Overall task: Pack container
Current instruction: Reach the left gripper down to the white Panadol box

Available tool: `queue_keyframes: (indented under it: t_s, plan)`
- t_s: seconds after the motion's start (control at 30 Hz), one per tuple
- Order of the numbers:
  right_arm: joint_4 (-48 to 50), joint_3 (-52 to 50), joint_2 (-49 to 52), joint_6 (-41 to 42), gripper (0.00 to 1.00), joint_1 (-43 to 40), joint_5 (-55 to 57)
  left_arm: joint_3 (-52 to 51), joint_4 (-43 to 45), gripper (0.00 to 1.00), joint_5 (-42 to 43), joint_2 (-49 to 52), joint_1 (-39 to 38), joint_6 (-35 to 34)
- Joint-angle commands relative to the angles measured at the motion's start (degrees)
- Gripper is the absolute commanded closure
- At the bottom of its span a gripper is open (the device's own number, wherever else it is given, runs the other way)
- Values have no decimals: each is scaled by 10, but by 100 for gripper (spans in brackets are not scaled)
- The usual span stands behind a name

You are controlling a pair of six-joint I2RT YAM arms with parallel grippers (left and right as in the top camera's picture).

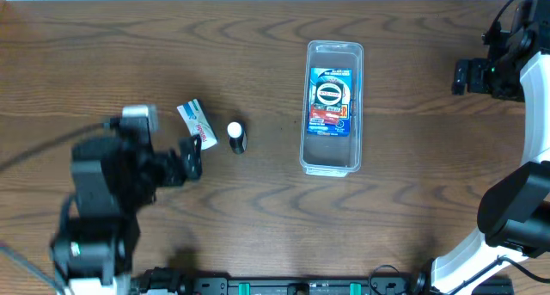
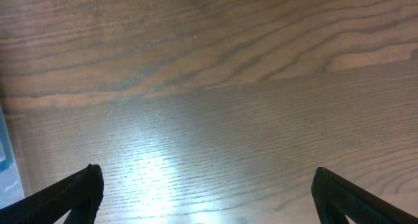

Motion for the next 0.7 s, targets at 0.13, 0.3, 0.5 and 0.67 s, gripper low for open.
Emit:
queue_keyframes:
  t_s: [0.13,0.3,0.5,0.67]
  plan:
    - [1,0,4,-10,1,-4,-2,139,-81,2,-116,121,3,-135]
    - [1,0,4,-10,1,-4,-2,275,-204,2,-154,243,1,-153]
    - [1,0,4,-10,1,-4,-2,327,-200,2,-121,341,-12,-143]
    - [1,0,4,-10,1,-4,-2,326,-196,2,-121,393,-12,-170]
